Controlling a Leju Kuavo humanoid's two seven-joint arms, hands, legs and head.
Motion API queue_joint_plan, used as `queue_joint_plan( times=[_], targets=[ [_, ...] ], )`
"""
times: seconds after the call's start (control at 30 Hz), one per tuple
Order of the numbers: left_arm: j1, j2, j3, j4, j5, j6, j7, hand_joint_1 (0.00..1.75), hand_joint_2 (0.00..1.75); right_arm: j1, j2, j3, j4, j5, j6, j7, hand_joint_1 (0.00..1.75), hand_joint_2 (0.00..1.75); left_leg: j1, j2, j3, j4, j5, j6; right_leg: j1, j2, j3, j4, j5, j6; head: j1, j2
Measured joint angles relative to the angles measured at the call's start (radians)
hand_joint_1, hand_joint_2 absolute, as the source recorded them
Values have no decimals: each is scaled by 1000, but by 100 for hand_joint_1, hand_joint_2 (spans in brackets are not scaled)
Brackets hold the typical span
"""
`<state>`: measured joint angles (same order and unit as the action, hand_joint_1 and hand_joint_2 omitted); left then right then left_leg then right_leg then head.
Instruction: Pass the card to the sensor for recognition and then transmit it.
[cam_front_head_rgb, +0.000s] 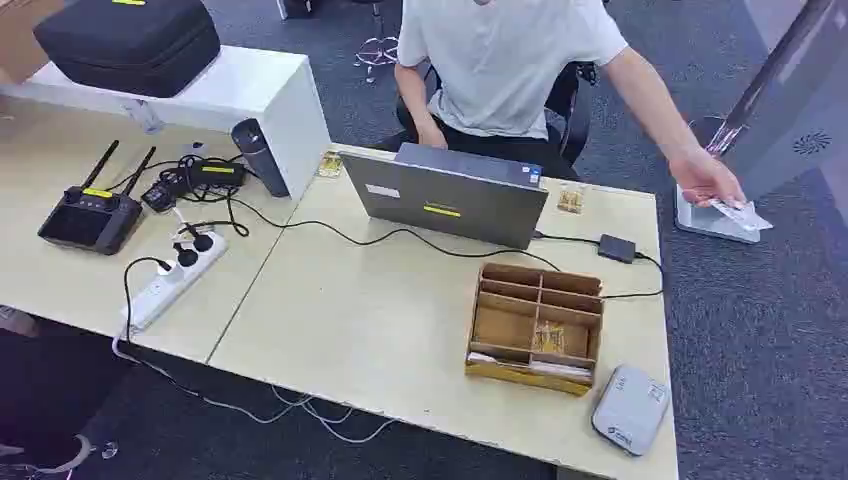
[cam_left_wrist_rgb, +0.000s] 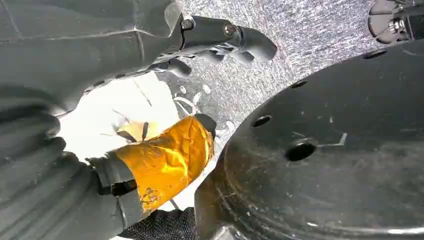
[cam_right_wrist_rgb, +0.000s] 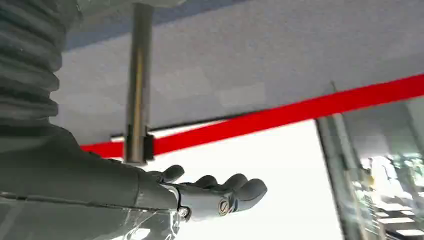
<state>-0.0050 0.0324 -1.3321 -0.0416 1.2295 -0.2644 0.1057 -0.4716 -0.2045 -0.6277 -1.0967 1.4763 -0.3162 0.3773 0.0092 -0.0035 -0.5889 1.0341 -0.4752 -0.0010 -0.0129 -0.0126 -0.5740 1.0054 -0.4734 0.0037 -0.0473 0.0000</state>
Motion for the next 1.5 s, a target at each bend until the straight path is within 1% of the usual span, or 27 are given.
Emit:
queue_joint_plan(
  times=[0.1, 0.27, 0.33, 0.4, 0.5, 0.67, 0.83, 0.9, 0.93, 1.0, 1.03, 1.2, 1.33, 1.5],
  targets=[
    [-2, 0, -8, 3, 7, -5, 0, 0, 175, -24, -10, 135, -6, 18, 8, 45, 0, 175, 0, 1, 1, 0, 0, 0, 0, 1, 0, 0, 0, 0, 0, 0],
    [-2, 0, -15, 8, 17, -8, 0, 0, 175, -57, -13, 332, -27, 39, 27, 105, 0, 175, 0, 0, 0, 0, 0, 0, 0, 0, 0, 0, 0, 0, 0, 0],
    [-2, 0, -15, 8, 21, -8, 0, 0, 175, -65, -13, 396, -36, 45, 36, 125, 0, 175, 0, 0, 1, 0, 1, -1, 0, 0, 0, 0, 0, 0, 0, 0],
    [-1, -1, -15, 8, 25, -8, -1, 0, 175, -66, -8, 431, -51, 50, 45, 138, 0, 175, 0, -3, -1, 0, 1, -1, 0, -3, 0, 1, 0, 0, 0, 0],
    [0, -2, -15, 8, 32, -8, -1, 0, 175, -81, -4, 539, -72, 59, 65, 170, 0, 175, 0, -2, 0, 0, 1, -1, 0, -1, 0, 1, 0, 0, 0, 0],
    [-1, -5, -15, 8, 48, -8, -2, 0, 175, -113, 26, 717, -103, 73, 105, 219, 0, 175, 1, -2, 0, 0, 1, -1, 1, -2, 0, 1, 0, 0, 0, 0],
    [-1, -10, -15, 8, 67, -4, -2, 0, 175, -156, 83, 879, -124, 86, 153, 252, 0, 175, 1, -1, 0, 0, 1, -2, 1, -1, 0, 1, 0, 0, 0, 0],
    [-1, -11, -15, 8, 74, -1, -2, 0, 175, -171, 109, 930, -129, 88, 173, 259, 0, 175, 1, -1, 0, 0, 1, -2, 1, 0, -1, 1, 0, 0, 0, 0],
    [-1, -11, -15, 8, 78, 0, -2, 0, 175, -179, 119, 948, -129, 88, 181, 260, 0, 175, 1, 0, 1, 0, 2, -2, 1, 0, -2, 1, 0, 0, 0, 0],
    [-1, -11, -15, 8, 79, 0, -2, 0, 175, -181, 129, 960, -135, 89, 186, 259, 0, 175, 1, -4, -1, 0, 2, -2, 1, -3, 0, 1, 0, 0, 1, 0],
    [1, -13, -15, 8, 80, 1, -2, 0, 175, -189, 142, 970, -132, 89, 188, 259, 0, 175, 1, -5, -1, 0, 2, -2, 1, -4, -1, 1, 0, 0, 0, 0],
    [-2, -14, -15, 10, 82, 7, -2, 0, 175, -220, 175, 1005, -111, 90, 182, 237, 0, 175, 1, 0, 0, 0, 2, -2, 0, 2, -2, 1, 1, -1, 0, 0],
    [-1, -14, -15, 13, 80, 10, -2, 0, 175, -244, 188, 1011, -64, 90, 148, 230, 0, 175, 1, -1, 0, 0, 2, -2, 1, 0, -1, 1, 1, -1, 0, 0],
    [-1, -13, -15, 14, 76, 5, -4, 0, 175, -264, 188, 1007, 2, 90, 109, 215, 0, 175, 1, 0, 0, 0, 2, -3, 1, 0, -1, 1, 1, -1, 0, 0]
  ],
)
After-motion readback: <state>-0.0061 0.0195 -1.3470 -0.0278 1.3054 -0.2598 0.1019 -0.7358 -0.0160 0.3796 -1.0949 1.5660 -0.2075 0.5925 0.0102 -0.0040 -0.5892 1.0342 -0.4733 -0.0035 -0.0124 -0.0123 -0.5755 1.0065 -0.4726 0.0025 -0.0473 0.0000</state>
